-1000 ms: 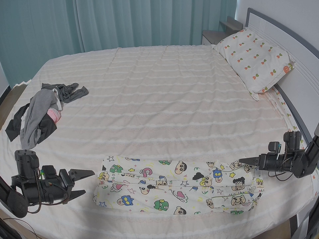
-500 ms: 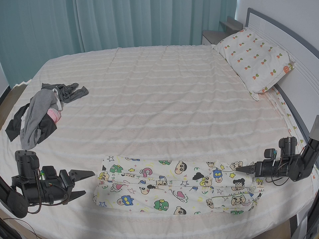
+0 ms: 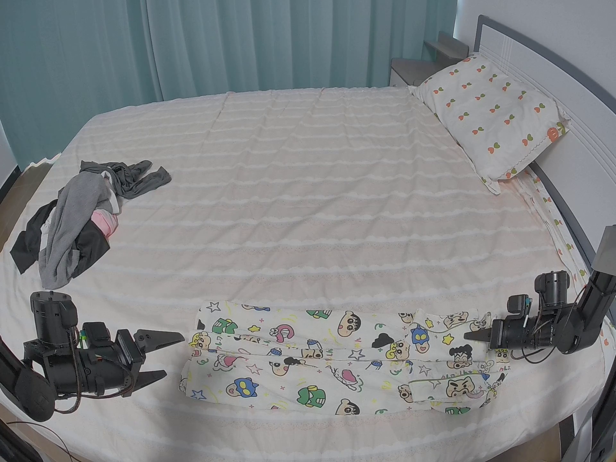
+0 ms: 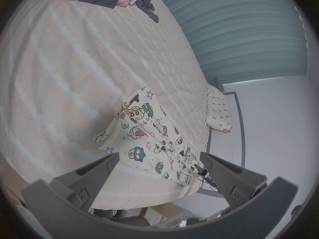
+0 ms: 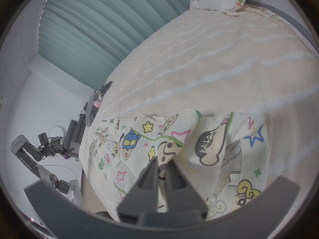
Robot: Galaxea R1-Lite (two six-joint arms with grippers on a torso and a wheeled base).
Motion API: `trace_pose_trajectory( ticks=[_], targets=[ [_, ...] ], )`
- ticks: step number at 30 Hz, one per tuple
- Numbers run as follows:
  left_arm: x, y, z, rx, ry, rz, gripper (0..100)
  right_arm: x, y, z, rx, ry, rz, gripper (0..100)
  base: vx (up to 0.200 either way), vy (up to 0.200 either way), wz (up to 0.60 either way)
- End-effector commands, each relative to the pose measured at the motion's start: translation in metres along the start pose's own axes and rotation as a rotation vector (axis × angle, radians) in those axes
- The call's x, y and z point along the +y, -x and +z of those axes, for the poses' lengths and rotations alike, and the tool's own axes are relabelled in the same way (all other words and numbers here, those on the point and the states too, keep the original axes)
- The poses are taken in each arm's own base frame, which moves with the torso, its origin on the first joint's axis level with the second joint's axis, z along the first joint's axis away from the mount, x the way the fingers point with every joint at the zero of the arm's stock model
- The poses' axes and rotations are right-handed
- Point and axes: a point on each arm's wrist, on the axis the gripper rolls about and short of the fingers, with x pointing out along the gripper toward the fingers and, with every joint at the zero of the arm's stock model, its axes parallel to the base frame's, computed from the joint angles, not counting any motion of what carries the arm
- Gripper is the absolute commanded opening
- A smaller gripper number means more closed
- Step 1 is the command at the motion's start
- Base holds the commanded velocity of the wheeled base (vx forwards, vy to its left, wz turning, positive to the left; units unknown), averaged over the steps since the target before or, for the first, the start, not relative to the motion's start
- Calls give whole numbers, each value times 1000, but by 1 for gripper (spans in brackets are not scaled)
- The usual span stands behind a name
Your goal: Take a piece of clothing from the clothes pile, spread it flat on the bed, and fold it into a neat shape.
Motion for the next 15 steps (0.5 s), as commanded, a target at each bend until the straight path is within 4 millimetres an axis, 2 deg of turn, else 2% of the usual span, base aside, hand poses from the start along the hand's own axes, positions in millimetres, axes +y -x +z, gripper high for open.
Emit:
trace_pose_trajectory(
  ticks=[1, 15],
  targets=[
    [0, -1, 0, 1, 2, 2, 100, -1, 1, -4, 10, -10, -2, 0, 0, 0, 0],
    [1, -1, 0, 5, 4, 4, 100, -7, 9, -7, -26, -20, -63, 0, 0, 0, 0]
  ],
)
